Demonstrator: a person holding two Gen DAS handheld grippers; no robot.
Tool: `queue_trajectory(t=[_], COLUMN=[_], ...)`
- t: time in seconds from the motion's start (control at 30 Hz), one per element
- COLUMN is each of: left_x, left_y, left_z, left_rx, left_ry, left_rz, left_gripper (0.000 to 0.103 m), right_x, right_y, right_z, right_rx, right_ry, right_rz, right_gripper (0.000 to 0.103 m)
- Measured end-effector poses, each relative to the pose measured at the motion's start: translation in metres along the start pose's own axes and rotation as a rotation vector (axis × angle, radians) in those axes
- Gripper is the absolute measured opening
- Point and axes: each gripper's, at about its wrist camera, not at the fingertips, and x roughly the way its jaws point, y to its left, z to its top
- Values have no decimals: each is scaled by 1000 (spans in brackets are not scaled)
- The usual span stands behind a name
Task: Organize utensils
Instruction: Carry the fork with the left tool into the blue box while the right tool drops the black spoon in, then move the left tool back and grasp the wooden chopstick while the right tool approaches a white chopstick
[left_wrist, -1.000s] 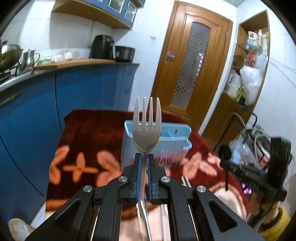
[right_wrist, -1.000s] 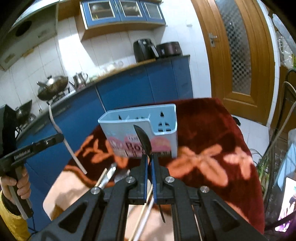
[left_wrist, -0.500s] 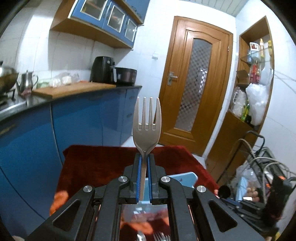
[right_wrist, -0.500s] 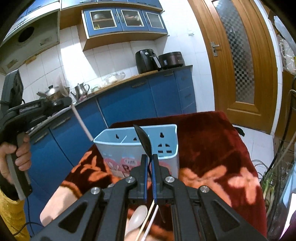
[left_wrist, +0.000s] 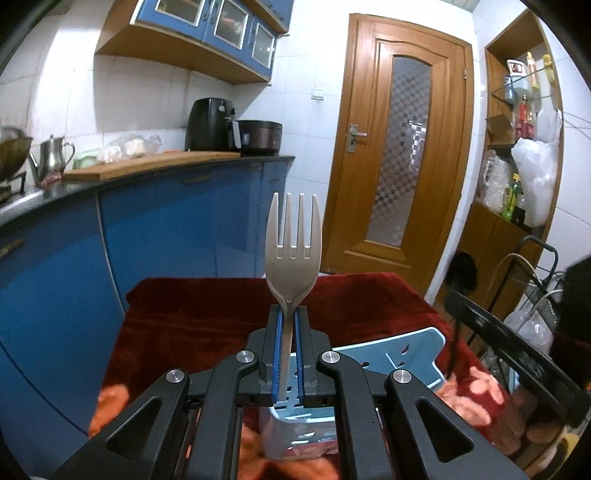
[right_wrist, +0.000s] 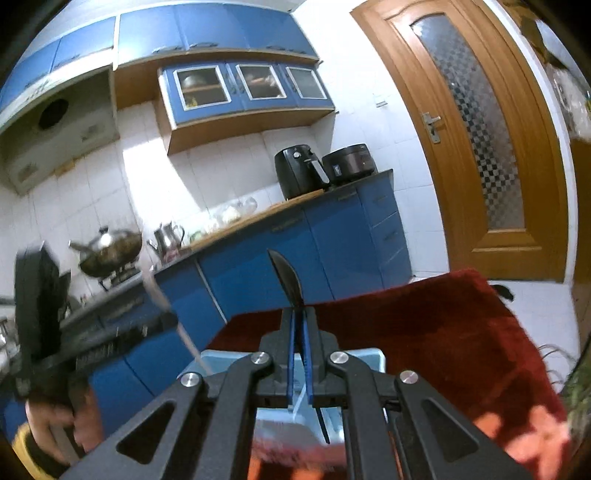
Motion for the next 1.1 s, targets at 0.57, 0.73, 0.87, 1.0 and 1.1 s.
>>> queue_trajectory(t=[0.57, 0.73, 0.87, 1.0, 1.1], left_x=[25, 22, 17, 7, -3], left_y=[1, 1, 0, -2, -4], left_z=[-28, -30, -30, -30, -31], left_rx=[-3, -3, -12, -8, 3], left_ry=[85, 84, 88, 86, 83], left_rz=[-69, -53, -62, -72, -75], left_gripper=[6, 19, 26, 26, 26], right_x=[33, 24, 17, 10, 0], right_y=[-12, -12, -9, -8, -6], right_z=[-29, -27, -24, -21, -19], right_rx=[17, -9, -18, -10, -3], right_ry=[62, 50, 51, 55, 60], right_rz=[-1, -49, -56, -58, -60], right_gripper=[7, 24, 28, 28, 28])
